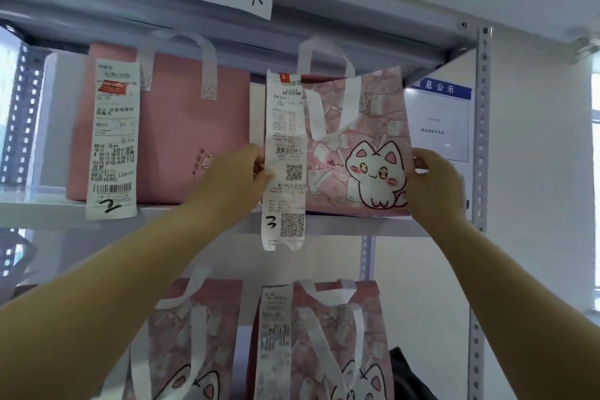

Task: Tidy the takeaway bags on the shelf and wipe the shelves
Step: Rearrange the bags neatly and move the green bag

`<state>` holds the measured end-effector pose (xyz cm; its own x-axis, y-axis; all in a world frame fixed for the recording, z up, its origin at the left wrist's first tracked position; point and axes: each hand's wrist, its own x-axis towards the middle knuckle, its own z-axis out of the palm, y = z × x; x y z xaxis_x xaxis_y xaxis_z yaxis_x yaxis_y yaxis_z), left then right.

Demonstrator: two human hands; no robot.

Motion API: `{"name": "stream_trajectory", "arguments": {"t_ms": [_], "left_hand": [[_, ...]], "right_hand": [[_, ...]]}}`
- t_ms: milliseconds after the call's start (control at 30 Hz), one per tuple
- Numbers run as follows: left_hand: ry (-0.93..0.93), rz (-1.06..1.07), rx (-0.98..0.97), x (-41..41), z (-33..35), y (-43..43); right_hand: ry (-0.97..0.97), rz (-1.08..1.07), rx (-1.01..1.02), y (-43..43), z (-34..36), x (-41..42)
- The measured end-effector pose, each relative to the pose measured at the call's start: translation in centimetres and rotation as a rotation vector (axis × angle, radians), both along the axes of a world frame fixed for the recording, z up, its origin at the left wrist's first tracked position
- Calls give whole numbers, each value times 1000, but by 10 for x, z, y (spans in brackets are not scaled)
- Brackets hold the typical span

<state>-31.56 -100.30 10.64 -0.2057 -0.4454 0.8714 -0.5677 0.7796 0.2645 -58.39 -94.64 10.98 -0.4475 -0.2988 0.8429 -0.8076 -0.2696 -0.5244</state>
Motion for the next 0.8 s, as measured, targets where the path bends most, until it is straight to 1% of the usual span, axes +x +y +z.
{"name": "stream_trajectory", "arguments": {"t_ms": [133,200,300,433,567,700,800], "left_hand": [[-17,58,43,-4,1,-7],[-1,67,69,-6,1,-8],[-8,113,56,-11,-1,-12],[13,149,106,-18,-5,-16],[14,182,112,-25,-8,-17],[71,233,143,-26,-9,-13],[77,294,62,-24,-10,-4]], "right_hand": [[18,14,78,-15,-2,-7],[22,58,125,-21,-2,-10],[23,110,175,-29,-1,-16],[58,120,200,-37,-4,-27],[60,178,225,-40,-4,-35],[73,144,207,-40,-7,-41],[100,107,102,-30,-12,-44]]}}
